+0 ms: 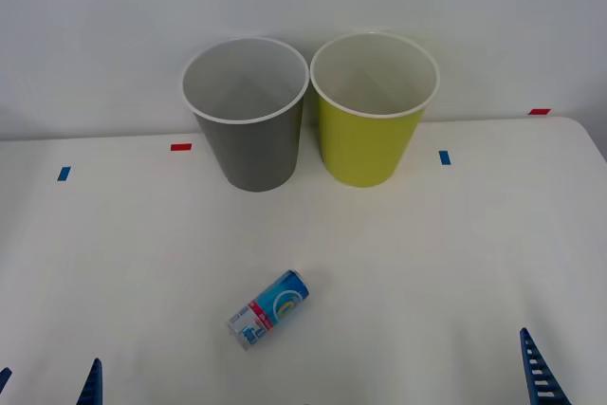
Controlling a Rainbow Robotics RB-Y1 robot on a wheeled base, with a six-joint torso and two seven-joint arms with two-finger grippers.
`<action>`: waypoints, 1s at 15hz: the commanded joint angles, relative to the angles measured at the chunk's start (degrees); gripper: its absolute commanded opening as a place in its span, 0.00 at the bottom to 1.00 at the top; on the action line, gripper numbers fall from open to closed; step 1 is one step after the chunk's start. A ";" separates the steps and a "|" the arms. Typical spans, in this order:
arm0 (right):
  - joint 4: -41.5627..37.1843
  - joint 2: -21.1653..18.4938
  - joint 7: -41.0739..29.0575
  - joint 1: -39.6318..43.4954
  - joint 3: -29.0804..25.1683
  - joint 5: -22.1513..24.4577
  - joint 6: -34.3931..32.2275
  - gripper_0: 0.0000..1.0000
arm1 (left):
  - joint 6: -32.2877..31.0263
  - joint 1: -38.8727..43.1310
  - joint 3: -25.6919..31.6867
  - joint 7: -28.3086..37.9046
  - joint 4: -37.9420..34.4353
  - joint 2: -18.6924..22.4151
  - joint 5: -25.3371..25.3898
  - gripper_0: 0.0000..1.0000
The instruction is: Put cans in the gray bin and PET bottles in the light green bin.
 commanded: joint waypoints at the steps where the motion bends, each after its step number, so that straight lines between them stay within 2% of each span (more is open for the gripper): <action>1: 0.00 0.00 0.00 0.00 0.00 0.00 0.00 1.00 | 0.00 0.00 0.00 0.00 0.00 0.00 0.00 1.00; 15: 0.00 0.00 0.00 0.00 0.00 0.00 0.00 1.00 | 0.00 0.00 0.00 0.00 0.00 0.00 0.00 1.00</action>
